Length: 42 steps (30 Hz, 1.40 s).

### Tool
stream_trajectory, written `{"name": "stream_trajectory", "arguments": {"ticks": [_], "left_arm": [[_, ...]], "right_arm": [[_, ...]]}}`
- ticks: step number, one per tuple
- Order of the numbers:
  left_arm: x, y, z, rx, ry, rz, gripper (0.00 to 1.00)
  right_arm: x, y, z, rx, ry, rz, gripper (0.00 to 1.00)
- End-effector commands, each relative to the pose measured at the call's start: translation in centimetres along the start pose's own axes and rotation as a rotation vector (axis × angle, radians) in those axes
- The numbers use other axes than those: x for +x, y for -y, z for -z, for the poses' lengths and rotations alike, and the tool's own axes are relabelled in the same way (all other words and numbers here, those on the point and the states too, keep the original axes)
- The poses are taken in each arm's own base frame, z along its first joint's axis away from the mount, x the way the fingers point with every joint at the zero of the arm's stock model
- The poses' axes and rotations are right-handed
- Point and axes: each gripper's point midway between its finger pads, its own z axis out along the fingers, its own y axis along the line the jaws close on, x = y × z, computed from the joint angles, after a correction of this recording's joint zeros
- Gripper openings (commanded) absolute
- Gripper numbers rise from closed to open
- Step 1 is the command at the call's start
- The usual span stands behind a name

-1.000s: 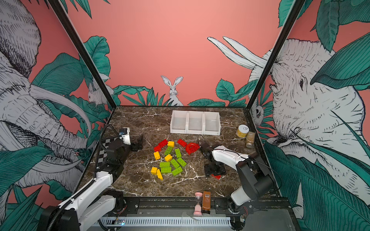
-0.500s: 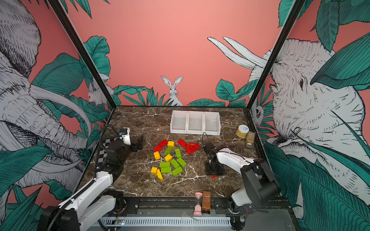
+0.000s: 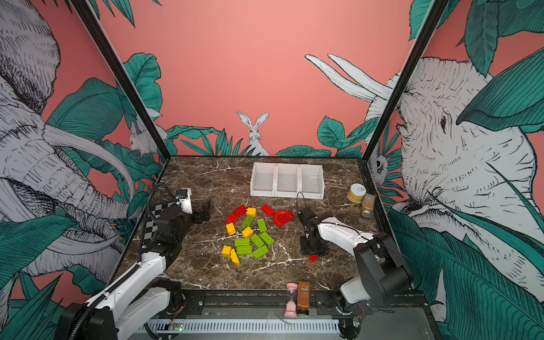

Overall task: Sort the legos into containers by color
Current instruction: Pick up the lego from the bottom-right of the table, then place the lego in the container.

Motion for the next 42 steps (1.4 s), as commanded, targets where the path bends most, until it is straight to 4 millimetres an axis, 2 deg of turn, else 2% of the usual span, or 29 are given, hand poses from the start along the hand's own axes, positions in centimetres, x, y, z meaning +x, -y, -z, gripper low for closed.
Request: {"name": "stream_trajectory", "arguments": {"ticks": [1,5,10,15,19,22,23,28,31,34,42], "left_arm": [[-0.8,0.3,0.1,0.011,0.017,0.011,0.98],[-1.0,0.2,0.2,0.010,0.022,0.013,0.98],[-1.2,0.3,0.4,0.013,0.026,0.010,0.98],[-1.2,0.6,0.4,0.031,0.027,0.016,0.98],[-1.3,1.1,0.3,0.060,0.027,0.033,0.98],[-0.6,1.8,0.0,0.100,0.021,0.076,0.98],[-0.4,2.2,-0.2,0.122,0.025,0.108,0.98],[0.6,6.2,-0.8,0.264,-0.018,0.069,0.98],[0.4,7.2,-0.5,0.296,-0.005,0.044,0.98],[0.4,7.2,0.0,0.300,0.000,0.031,0.98],[0.1,6.5,0.6,0.265,0.008,0.008,0.98]], "right_arm": [[-0.4,0.3,0.0,0.034,0.014,0.020,0.37],[-1.1,0.2,0.5,0.043,0.035,0.031,0.28],[-3.0,-0.6,2.3,0.021,0.102,0.054,0.19],[-6.9,-1.5,6.1,-0.020,0.215,0.097,0.15],[-11.9,-1.5,10.2,-0.044,0.341,0.127,0.15],[-16.5,-1.0,12.5,-0.049,0.426,0.138,0.15],[-18.6,-0.7,13.3,-0.048,0.462,0.142,0.15],[-25.8,0.7,15.1,-0.006,0.566,0.153,0.16],[-29.3,1.6,15.2,-0.009,0.607,0.130,0.16],[-31.6,2.5,14.6,-0.020,0.622,0.106,0.16],[-33.8,2.7,12.5,-0.042,0.603,0.093,0.17]]}}
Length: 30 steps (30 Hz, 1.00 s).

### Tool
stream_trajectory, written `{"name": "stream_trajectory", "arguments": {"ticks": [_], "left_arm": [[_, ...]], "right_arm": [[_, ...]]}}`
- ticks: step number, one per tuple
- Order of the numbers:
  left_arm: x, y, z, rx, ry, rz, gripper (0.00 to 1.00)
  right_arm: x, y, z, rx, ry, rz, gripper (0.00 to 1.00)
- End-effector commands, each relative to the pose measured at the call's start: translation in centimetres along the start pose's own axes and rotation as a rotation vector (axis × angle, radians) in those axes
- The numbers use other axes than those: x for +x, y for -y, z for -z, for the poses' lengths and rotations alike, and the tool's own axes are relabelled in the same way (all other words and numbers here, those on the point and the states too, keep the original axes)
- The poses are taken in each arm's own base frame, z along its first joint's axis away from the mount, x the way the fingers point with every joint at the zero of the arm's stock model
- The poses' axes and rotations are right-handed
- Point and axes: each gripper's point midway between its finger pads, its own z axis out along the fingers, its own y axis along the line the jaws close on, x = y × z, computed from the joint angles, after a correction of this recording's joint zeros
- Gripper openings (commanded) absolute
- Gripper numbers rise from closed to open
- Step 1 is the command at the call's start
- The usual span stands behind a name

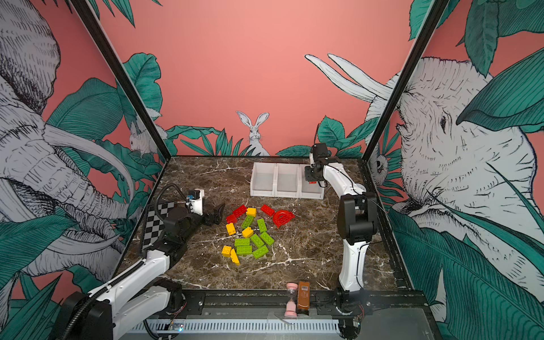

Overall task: Sort the legos into containers by color
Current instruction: Place the lego in the container.

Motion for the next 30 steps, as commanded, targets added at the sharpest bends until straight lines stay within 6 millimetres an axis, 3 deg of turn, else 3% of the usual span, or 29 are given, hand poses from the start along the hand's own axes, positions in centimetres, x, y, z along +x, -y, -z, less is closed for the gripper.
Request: {"name": "stream_trajectory", "arguments": {"ticks": [1,10,13,21,25,30], "left_arm": [[0.2,-0.1,0.3,-0.006,-0.009,-0.016,0.98],[0.4,-0.2,0.1,-0.016,-0.025,-0.019,0.99],[0.4,-0.2,0.2,-0.017,-0.027,-0.023,0.99],[0.1,-0.1,0.4,-0.012,-0.019,-0.025,0.99],[0.0,-0.2,0.6,-0.019,-0.016,-0.032,0.98],[-0.1,-0.2,0.7,-0.022,-0.011,-0.033,0.99]], "right_arm": [[-1.2,-0.6,-0.1,-0.018,0.032,0.011,0.17],[-0.6,-0.2,-2.1,0.004,-0.009,0.014,0.24],[-0.4,-0.1,-2.0,0.009,-0.037,0.025,0.41],[-0.1,0.1,2.6,0.024,-0.001,0.031,0.56],[2.2,-2.1,6.2,-0.038,0.035,-0.014,0.60],[6.3,-8.5,8.8,-0.160,0.067,0.008,0.59]]}}
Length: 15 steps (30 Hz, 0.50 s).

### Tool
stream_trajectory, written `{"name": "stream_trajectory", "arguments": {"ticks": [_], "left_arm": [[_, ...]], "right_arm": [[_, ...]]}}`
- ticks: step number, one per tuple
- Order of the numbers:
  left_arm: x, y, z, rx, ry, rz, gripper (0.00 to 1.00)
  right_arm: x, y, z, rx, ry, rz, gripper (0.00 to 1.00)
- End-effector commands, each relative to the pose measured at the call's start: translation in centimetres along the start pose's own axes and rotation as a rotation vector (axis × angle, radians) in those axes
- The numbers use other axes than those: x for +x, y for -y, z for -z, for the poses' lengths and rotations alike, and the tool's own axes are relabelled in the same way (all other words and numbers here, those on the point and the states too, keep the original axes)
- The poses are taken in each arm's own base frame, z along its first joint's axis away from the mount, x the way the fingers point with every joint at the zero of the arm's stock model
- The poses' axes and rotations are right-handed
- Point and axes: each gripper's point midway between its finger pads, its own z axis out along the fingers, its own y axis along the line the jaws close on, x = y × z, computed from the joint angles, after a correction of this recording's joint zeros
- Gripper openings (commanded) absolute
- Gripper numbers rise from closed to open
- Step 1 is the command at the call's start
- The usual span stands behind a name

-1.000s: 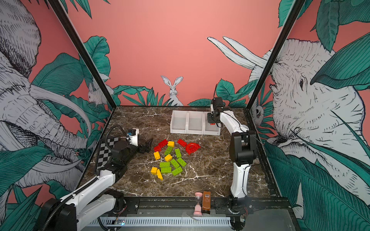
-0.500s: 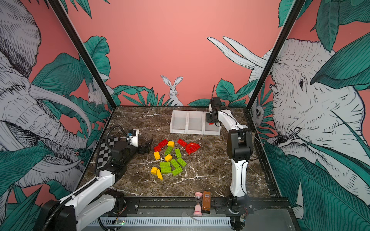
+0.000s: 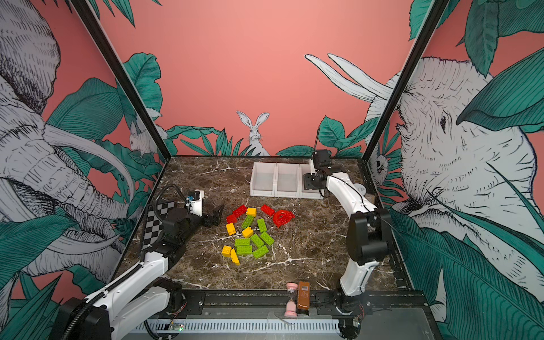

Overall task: Sort the legos into containers by color
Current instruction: Place the lego in the container, then pick up the lego from the center of the table.

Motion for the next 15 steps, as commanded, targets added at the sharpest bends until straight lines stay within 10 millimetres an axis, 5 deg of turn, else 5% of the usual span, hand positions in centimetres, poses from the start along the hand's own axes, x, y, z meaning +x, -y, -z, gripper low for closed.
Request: {"name": "stream_trajectory", "arguments": {"ticks": [1,7,15], "left_arm": [[-0.6,0.0,0.3,-0.005,0.015,-0.015,0.99],[-0.7,0.2,0.4,0.002,0.019,-0.014,0.98],[-0.6,-0.2,0.6,-0.018,0.028,-0.018,0.98]], "right_arm": [[1.7,-5.1,0.2,-0.116,0.000,-0.012,0.59],[9.3,-7.7,-2.3,-0.058,-0.204,-0.097,0.64],[11.5,-9.9,-4.3,-0.133,-0.119,-0.233,0.65]]}}
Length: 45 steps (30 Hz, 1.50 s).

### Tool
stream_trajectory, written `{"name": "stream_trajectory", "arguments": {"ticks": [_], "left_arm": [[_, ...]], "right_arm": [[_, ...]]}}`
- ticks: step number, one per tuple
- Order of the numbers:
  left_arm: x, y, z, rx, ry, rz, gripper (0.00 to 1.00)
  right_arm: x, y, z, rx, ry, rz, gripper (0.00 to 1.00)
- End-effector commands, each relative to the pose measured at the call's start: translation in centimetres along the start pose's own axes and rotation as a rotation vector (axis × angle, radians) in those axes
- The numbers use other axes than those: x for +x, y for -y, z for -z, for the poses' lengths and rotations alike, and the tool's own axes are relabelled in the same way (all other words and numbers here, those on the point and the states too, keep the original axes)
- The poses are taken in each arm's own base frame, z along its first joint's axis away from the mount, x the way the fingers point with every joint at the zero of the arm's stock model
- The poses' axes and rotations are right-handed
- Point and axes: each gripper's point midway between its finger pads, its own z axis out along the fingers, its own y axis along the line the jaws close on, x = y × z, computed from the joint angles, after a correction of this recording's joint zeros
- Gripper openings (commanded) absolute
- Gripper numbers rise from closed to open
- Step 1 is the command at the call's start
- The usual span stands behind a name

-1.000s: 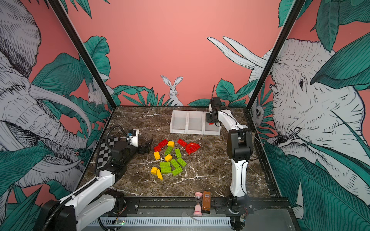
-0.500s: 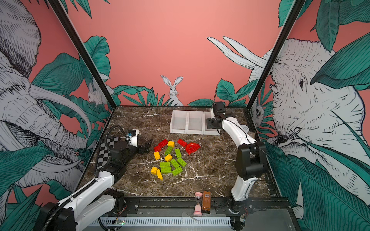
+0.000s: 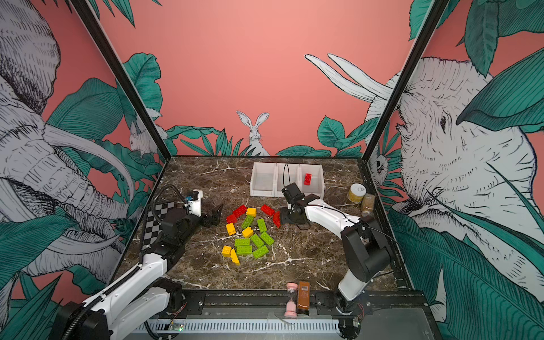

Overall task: Sort the legos into containers by color
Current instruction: Pick up the lego from the center of the table.

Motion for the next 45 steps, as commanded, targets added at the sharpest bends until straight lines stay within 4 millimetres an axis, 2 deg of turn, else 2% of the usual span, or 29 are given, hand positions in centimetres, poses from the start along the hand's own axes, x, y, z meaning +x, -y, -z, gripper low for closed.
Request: {"name": "stream_trajectory", "arguments": {"ticks": [1,2,3,16,20,33,38,45], "left_arm": [[-0.1,0.0,0.2,-0.005,0.008,-0.012,0.99],[-0.2,0.1,0.2,0.001,0.007,-0.012,0.98],[-0.2,0.1,0.2,0.001,0.007,-0.012,0.99],[-0.2,-0.1,0.3,-0.009,0.009,-0.010,0.98],[-0.2,-0.1,0.3,-0.008,0.008,-0.010,0.98],[-0.3,-0.1,0.4,-0.011,0.011,-0.011,0.98],[-0.4,-0.2,0.5,-0.015,0.014,-0.013,0.99],[-0.5,-0.2,0.6,-0.016,0.016,-0.012,0.98]], "right_arm": [[-2.9,-1.2,0.5,-0.065,0.154,-0.103,0.65],[-3.4,-1.5,1.6,-0.086,0.201,-0.114,0.66],[-3.5,-1.4,1.7,-0.089,0.216,-0.124,0.67],[-3.6,-1.0,0.4,-0.077,0.226,-0.178,0.70],[-3.0,-0.5,-1.2,-0.044,0.186,-0.178,0.70],[-3.7,-0.6,-3.7,-0.012,0.158,-0.161,0.69],[-3.1,0.8,-4.2,0.081,0.117,-0.112,0.66],[-2.0,2.8,-3.4,0.198,0.059,-0.023,0.60]]}}
